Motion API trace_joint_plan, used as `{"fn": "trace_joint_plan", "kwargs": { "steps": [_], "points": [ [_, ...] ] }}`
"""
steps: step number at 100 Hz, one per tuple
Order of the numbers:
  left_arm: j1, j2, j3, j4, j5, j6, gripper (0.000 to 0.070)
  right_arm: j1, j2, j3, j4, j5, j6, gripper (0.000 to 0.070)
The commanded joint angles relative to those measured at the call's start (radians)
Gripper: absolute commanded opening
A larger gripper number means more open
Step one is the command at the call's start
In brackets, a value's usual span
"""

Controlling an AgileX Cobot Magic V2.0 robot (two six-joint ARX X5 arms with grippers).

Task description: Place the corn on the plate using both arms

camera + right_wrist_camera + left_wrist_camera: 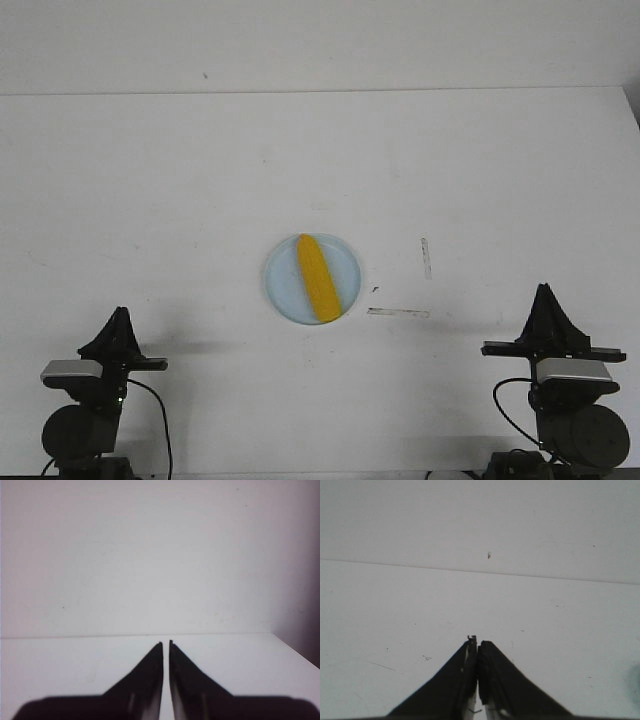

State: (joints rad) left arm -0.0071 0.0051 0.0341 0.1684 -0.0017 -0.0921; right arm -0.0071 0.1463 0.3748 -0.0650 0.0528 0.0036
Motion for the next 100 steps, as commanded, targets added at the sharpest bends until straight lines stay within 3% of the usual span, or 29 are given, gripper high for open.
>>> {"fn": "trace_joint_plan", "kwargs": {
  "steps": [1, 45, 59, 100],
  "points": [
    [0.0, -0.002, -0.021, 0.005, -0.002, 0.005, 0.0001, 0.001, -0.002, 0.003, 0.012, 0.0, -0.005, 0.0018],
    [0.0, -0.002, -0.021, -0.007, -0.002, 0.006, 0.0001, 0.001, -0.002, 0.003, 0.013, 0.0, -0.005, 0.0018],
    [0.0, -0.002, -0.021, -0.01, 0.003, 0.075, 0.0001, 0.001, -0.002, 0.003, 0.012, 0.0, -0.005, 0.0018],
    [0.0, -0.002, -0.021, 0.0, 0.008, 0.117, 0.0001, 0.001, -0.002, 0.003, 0.012, 0.0, -0.005, 0.0018]
  ]
}}
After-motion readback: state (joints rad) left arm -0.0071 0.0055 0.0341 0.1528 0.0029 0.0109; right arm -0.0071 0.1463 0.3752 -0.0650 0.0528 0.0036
